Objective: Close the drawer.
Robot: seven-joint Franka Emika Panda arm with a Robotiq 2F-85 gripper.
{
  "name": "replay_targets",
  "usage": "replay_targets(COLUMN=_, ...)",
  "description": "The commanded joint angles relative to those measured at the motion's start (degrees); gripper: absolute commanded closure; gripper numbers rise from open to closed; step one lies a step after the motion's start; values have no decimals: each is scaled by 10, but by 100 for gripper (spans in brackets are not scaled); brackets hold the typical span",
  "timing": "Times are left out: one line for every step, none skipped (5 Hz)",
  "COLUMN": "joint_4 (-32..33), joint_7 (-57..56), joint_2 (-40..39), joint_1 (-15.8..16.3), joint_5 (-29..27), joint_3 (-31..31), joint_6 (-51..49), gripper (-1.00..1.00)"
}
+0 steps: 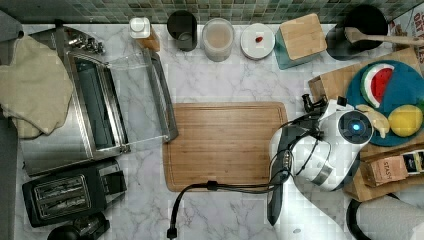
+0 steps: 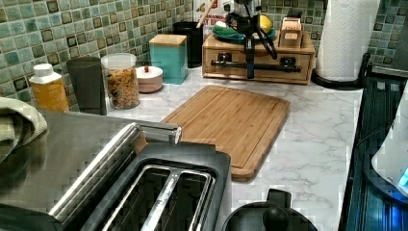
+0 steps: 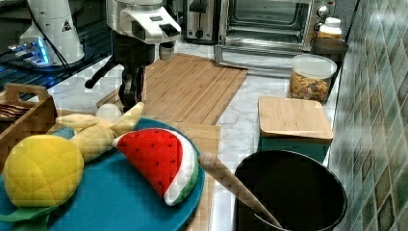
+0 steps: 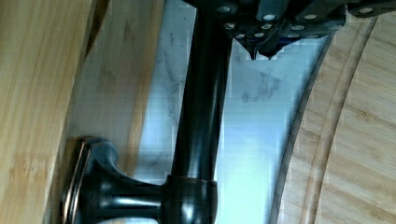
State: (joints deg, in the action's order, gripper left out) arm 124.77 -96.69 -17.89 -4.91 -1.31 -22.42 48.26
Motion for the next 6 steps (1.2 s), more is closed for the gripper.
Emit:
replay_targets(joint_4=-140, joint_7=24, joint_2=-2, joint_1=-58, joint_5=13, joint_3=-78, joint_6=70, gripper=100)
replay_targets(joint_4=-140, joint_7=24, joint_2=-2, joint_1=-58, joint_5=13, joint_3=-78, joint_6=70, gripper=100)
replay_targets(joint_4=-140, joint_7=22, joint_2=-2, joint_1=-54, joint_5=10, joint_3=-83, joint_6=70, gripper=100)
replay_targets(joint_4=-140, joint_7=21, joint_2=-3, joint_1=-53, joint_5=10, joint_3=-84, joint_6=70, gripper=100)
replay_targets(joint_4=-140, joint_7=22, joint_2=-3, joint_1=-53, joint_5=10, joint_3=-84, joint_6=70, gripper=100)
replay_targets(joint_4=-140, joint_7=21, joint_2=-3, joint_1=-53, joint_5=9, joint_3=-84, joint_6=70, gripper=100)
